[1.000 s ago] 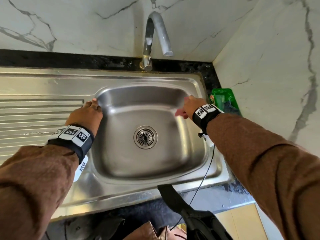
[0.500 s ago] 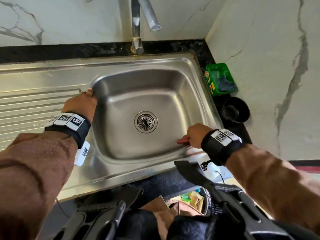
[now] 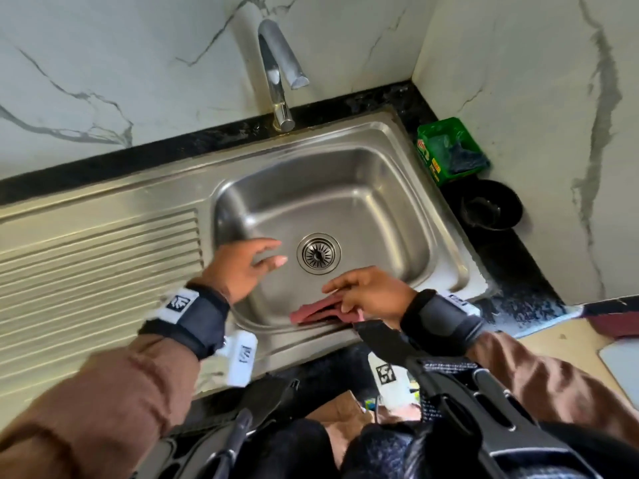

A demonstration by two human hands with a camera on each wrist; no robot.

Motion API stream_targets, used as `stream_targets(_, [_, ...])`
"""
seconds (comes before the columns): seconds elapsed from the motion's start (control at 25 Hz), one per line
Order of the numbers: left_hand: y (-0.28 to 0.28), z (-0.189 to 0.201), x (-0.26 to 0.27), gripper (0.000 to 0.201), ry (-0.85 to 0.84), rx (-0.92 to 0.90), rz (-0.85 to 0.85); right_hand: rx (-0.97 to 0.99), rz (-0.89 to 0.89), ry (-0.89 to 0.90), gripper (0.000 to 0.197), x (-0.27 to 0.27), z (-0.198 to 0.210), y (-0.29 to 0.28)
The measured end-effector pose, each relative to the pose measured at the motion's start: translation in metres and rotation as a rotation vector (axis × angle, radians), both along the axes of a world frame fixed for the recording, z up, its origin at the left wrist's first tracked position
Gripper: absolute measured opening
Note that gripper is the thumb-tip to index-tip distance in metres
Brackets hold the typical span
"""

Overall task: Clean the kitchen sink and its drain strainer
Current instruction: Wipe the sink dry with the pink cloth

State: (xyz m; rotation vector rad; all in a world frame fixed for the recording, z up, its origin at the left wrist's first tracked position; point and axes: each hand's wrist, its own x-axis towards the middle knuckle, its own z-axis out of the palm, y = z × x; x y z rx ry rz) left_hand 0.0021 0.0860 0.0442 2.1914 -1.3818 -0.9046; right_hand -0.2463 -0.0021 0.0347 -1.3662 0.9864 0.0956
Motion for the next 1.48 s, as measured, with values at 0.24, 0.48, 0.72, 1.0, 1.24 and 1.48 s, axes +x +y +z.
stream_targets(0.24, [0.004, 0.005, -0.065, 0.087, 1.240, 0.210, 0.456, 0.636, -0.554, -0.547, 0.050, -0.007, 0.019, -0.010])
stream_targets(0.48, [-0.026, 0.000, -0.085, 0.025, 1.025, 0.123, 0.502, 0.540, -0.814, -0.426, 0.029, -0.022, -0.005, -0.010])
stream_targets(0.72, [-0.058, -0.003, -0.073, 0.028, 0.175, -0.039, 0.214, 0.362, -0.732, -0.219, 0.024, -0.046, -0.007, -0.013])
stream_targets(1.0, [-0.067, 0.040, -0.090, 0.009, 0.137, -0.368, -0.218, -0.660, -0.208, -0.075, 0.052, -0.046, 0.018, -0.037])
stream_targets(1.24, [-0.055, 0.044, -0.074, 0.006, 0.217, -0.393, -0.272, -0.893, 0.208, -0.117, 0.031, -0.028, 0.015, -0.053])
stream_targets(1.48, [-0.063, 0.039, -0.070, 0.003, 0.107, -0.449, -0.115, -0.904, 0.041, -0.062, 0.018, -0.050, 0.030, -0.079])
